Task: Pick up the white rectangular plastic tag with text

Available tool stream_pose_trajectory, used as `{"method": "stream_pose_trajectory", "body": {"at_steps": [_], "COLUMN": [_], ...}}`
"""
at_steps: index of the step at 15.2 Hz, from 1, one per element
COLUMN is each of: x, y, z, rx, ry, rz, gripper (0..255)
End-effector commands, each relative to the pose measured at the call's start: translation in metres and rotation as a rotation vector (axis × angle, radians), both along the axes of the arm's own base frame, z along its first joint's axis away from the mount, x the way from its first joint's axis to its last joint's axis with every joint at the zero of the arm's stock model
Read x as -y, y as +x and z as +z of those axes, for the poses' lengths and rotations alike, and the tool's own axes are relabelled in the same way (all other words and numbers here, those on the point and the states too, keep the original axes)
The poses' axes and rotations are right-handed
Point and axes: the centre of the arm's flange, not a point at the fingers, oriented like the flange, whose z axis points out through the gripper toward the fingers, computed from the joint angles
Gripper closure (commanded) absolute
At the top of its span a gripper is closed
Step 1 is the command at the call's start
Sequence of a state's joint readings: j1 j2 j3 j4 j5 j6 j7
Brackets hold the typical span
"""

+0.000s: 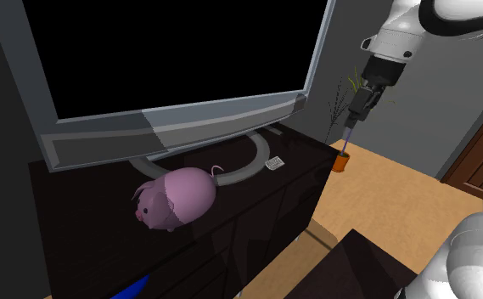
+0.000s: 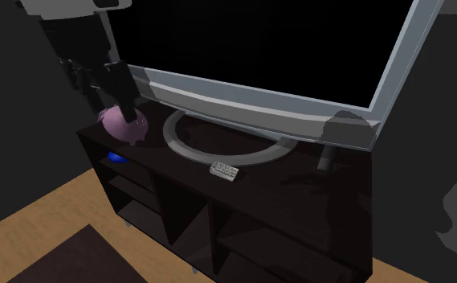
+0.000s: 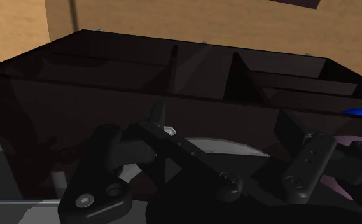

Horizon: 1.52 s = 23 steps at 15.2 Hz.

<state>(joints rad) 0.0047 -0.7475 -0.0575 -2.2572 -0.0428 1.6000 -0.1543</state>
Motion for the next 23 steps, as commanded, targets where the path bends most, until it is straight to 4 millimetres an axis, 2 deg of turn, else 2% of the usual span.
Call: {"method": "stream_pose_trajectory", "body": {"at_steps": [1,13,23], "x": [0.0,0.039,0.046], "y": [0.0,0.082,0.168], "z": [0.0,-0.118,-0.209], "rx": [0.0,0.1,0.183], "ry": [0.0,-0.076,-0.14], "rz": [0.0,0.448,0.822], "gripper": [0,0,0]}}
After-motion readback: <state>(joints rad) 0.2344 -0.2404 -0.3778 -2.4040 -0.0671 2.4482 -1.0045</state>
